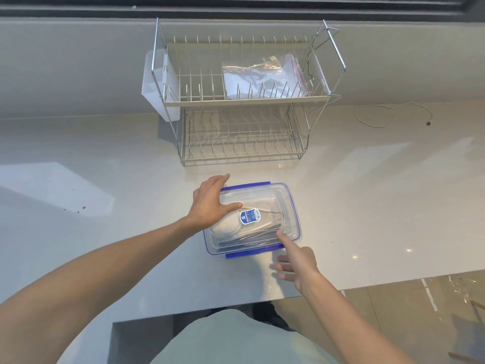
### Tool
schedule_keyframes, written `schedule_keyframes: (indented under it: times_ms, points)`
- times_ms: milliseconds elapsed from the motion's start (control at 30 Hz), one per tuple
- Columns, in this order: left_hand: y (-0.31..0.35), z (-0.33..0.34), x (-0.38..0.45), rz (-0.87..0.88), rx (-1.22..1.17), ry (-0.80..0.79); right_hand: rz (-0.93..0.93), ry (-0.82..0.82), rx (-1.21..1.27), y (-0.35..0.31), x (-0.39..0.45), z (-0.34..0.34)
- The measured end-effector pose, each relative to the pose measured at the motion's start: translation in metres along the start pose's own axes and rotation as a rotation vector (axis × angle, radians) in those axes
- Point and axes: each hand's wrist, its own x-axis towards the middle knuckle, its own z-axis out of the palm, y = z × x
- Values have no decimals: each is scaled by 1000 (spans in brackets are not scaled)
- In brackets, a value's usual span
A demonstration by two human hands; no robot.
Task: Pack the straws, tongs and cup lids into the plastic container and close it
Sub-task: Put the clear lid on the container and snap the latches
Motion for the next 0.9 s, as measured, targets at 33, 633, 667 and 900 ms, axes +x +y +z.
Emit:
schedule_keyframes:
  times_ms: [33, 633, 667, 900]
  points:
    - [-2, 0, -7, -54, -86, 47, -87, 90, -57, 0, 5, -5]
    - [-43, 24, -129, -447, -743, 20, -473, -109, -4, -7, 63, -25]
    - [-42, 25, -129, -457, -779, 28, -476, -111, 7, -7, 64, -25]
    - [-36, 21, -114, -504, -932, 143, -482, -126, 50, -18, 74, -16]
